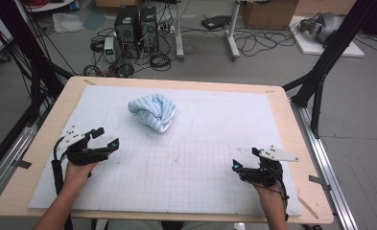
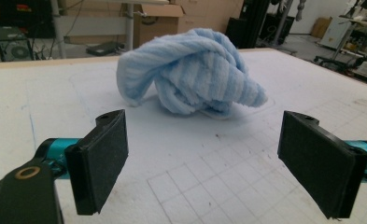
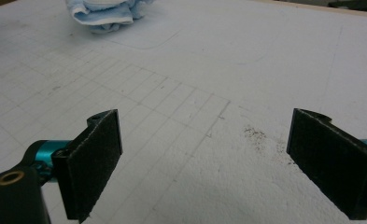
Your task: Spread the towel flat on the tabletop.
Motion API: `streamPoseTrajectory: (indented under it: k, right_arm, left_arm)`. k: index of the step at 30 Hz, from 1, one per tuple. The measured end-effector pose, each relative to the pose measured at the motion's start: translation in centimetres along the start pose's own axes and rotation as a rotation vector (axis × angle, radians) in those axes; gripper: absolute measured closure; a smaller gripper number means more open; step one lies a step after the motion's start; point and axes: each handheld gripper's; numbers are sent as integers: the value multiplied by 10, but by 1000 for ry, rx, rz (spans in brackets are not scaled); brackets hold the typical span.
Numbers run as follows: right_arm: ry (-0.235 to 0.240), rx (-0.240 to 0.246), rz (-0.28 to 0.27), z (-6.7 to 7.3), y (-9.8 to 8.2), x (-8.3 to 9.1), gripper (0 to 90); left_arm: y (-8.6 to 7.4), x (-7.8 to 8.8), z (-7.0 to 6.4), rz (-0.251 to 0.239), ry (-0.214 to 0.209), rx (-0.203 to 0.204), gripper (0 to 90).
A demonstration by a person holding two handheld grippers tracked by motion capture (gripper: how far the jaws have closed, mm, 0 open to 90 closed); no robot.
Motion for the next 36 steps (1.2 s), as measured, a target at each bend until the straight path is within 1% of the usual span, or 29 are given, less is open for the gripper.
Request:
streamPoseTrajectory:
  k: [1,4,6,9,10,12,13,14,15,16,17,18,19,20,22,23,24,25,26,27,28,29,30,31,32,33,34,35,36]
  right_arm:
    - [-1,-5,2,0,-1,0,95]
    - [4,-27,-3,-1,-2,2,95]
    - [4,-30,-7,0,-2,3,95]
    - [2,-18,-11,1,-2,3,95]
    - [5,-22,-9,2,-1,3,95]
    - [13,-15,-5,3,-1,1,95]
    - [17,-13,0,3,0,0,95]
    - [17,-13,0,3,0,0,95]
    - [21,-5,5,4,1,-3,95]
    - [24,-2,8,5,1,-3,95]
    - [27,-3,11,5,1,-4,95]
    - [27,-3,11,5,1,-4,95]
    - [28,1,14,6,2,-5,95]
    - [27,2,15,6,1,-5,95]
    - [24,6,13,5,1,-5,95]
    - [26,1,14,5,1,-5,95]
    - [25,1,14,5,1,-5,95]
    - [24,2,13,4,1,-5,95]
    - [26,0,13,4,1,-5,95]
    - [27,-1,13,4,1,-5,95]
    - [27,-7,15,4,1,-5,95]
    - [27,-1,13,4,1,-5,95]
    - [26,-4,15,4,1,-5,95]
    - [26,-3,12,4,1,-5,95]
    - [26,-3,12,4,1,-5,95]
    - [27,-2,11,4,0,-4,95]
    - [27,-2,11,4,0,-4,95]
    - [25,-6,12,3,0,-4,95]
    - [25,-6,12,3,0,-4,95]
  left_arm:
    - [2,-1,0,-6,3,-4,166]
    - [12,-5,0,1,10,-15,167]
    - [21,-10,2,16,9,-29,170]
    - [38,-21,4,40,2,-34,179]
    - [44,-25,4,45,7,-38,180]
    - [56,-35,2,52,6,-54,182]
    - [63,-42,1,68,5,-70,184]
    - [63,-42,1,68,5,-70,184]
    - [74,-55,-3,93,2,-87,186]
    - [74,-55,-3,93,2,-87,186]
    - [81,-67,-5,110,-2,-91,189]
    - [81,-67,-5,110,-2,-91,189]
    - [88,-81,-7,128,-6,-95,189]
    - [91,-87,-8,140,3,-97,192]
    - [95,-102,-8,166,6,-80,194]
    - [95,-102,-8,166,6,-80,193]
    - [97,-115,-9,186,22,-69,197]
    - [97,-121,-9,207,29,-68,197]
    - [97,-121,-9,207,29,-68,197]
    - [97,-134,-10,241,52,-52,196]
    - [96,-139,-11,257,59,-40,195]
    - [95,-144,-11,268,58,-36,190]
    - [95,-144,-11,268,58,-36,185]
    - [92,-150,-12,275,47,-40,179]
    - [92,-150,-12,275,47,-40,189]
    - [90,-154,-12,286,54,-29,214]
    - [90,-154,-12,286,54,-29,240]
    - [88,-157,-12,309,53,-35,353]
    - [88,-157,-12,309,53,-35,412]
Point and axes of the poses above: each handheld gripper's, and its own axes: x roughly backward along the jaws, y roughly out of its top, z roughly to its left, and after that the axes turned 15 degrees about z, right-handed
